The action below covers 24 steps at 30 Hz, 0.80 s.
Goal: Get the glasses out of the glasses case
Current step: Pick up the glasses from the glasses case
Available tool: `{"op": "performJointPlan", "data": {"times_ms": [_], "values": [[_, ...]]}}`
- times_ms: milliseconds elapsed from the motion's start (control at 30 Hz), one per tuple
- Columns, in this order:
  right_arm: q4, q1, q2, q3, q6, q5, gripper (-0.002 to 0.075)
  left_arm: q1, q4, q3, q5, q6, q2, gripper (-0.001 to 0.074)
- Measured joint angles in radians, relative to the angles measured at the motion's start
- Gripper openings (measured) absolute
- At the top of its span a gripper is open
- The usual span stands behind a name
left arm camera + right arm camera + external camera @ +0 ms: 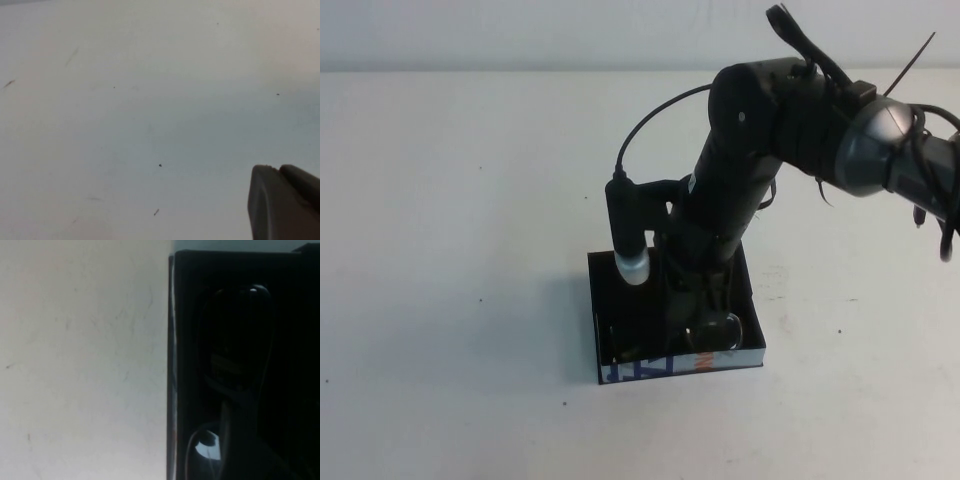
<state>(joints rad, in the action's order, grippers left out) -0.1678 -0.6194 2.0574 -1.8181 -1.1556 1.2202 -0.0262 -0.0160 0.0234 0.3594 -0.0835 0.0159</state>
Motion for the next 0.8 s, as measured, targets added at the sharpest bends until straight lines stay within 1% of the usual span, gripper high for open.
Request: {"op": "performJointPlan", "data": {"times_ms": [167, 267, 400, 567, 800], "values": [[-0.005, -0.002, 0.000, -0.001, 0.012, 0.000, 0.0305, 0.000, 0.000, 0.000, 0.000, 0.000, 0.000, -0.0005], [-0.005, -0.002, 0.001, -0.001, 0.017, 0.000, 0.0328, 0.000, 0.000, 0.000, 0.000, 0.000, 0.000, -0.0005], [-0.005, -0.007, 0.019, -0.002, 0.016, 0.000, 0.0333, 0.000, 0.000, 0.000, 0.000, 0.000, 0.000, -0.0005], [0.018, -0.010, 0.033, 0.008, 0.018, 0.000, 0.0311, 0.000, 0.000, 0.000, 0.000, 0.000, 0.000, -0.0005], [0.063, -0.010, 0.050, 0.015, 0.068, -0.011, 0.0304, 0.000, 0.000, 0.000, 0.000, 0.000, 0.000, -0.0005]]}}
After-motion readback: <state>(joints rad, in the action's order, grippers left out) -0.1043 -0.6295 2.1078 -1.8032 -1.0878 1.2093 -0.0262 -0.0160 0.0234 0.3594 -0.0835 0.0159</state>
